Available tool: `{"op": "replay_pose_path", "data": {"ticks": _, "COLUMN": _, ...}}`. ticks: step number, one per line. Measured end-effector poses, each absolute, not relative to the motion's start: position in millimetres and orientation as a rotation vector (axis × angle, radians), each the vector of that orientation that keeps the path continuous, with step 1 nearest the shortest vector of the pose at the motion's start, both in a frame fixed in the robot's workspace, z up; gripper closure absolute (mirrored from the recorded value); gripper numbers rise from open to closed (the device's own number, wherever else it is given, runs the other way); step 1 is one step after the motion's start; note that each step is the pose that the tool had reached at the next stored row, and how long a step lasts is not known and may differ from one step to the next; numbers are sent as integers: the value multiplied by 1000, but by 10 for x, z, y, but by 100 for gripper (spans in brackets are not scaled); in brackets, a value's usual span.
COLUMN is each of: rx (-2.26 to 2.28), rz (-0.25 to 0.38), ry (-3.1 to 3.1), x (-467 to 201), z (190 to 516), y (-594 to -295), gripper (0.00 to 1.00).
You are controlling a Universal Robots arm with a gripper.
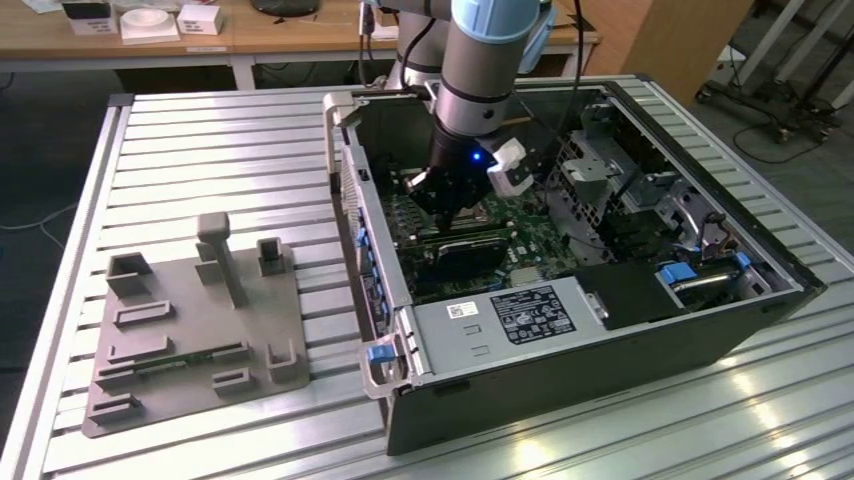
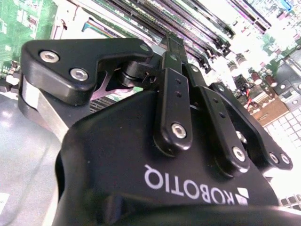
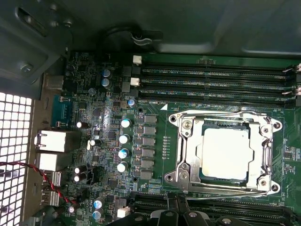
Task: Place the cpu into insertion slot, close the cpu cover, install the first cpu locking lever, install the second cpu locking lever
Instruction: 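Install the second cpu locking lever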
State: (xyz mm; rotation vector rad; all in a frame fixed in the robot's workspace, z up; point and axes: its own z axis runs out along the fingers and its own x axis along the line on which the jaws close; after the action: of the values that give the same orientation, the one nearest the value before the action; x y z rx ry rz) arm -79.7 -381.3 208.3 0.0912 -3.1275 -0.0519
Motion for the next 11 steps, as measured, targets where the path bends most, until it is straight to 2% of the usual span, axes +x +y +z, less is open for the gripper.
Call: {"op": "replay_pose_path", "data": {"ticks": 11, "rx": 92, "rz": -79, "ry": -3128, "x": -809, "z": 2063, "y": -3813, "gripper": 90}}
